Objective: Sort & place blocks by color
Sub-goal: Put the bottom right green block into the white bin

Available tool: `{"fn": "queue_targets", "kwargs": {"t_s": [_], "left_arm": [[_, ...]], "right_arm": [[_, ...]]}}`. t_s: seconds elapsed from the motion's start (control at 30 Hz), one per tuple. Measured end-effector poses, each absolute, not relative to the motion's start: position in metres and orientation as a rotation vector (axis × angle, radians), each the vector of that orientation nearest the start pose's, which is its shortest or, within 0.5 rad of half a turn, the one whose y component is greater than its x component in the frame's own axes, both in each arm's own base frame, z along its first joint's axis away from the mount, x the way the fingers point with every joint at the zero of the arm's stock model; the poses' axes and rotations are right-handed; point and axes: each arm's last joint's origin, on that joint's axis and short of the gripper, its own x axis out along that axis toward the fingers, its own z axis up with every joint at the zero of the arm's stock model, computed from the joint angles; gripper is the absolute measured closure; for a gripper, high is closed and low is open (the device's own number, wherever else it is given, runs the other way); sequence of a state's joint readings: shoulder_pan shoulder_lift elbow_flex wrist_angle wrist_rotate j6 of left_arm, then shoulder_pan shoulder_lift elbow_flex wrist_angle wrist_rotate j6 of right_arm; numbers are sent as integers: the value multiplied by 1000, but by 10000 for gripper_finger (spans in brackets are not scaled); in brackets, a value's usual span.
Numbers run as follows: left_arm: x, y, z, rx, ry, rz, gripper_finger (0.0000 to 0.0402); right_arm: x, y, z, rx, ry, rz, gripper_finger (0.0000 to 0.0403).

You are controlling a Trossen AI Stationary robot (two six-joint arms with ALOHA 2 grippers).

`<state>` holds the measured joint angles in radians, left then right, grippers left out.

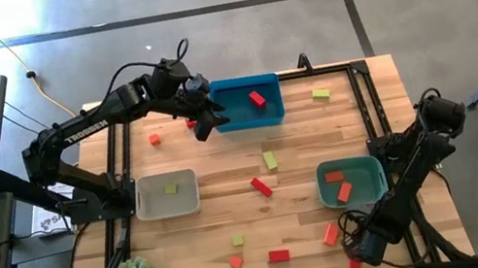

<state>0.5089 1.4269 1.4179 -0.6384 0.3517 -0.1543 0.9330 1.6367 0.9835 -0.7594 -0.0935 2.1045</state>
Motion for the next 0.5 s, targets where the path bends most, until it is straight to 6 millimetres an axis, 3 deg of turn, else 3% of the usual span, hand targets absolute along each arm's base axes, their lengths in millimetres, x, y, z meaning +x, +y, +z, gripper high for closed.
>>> {"fn": "queue_targets", "kwargs": {"t_s": [0.27, 0.5], "left_arm": [[270, 139, 365, -420, 578, 197, 181], [270, 139, 365, -421, 577, 195, 181]], "right_arm": [[194, 226, 209, 1098, 1211, -713, 308], [222, 210, 236, 1041, 1019, -704, 308]]}}
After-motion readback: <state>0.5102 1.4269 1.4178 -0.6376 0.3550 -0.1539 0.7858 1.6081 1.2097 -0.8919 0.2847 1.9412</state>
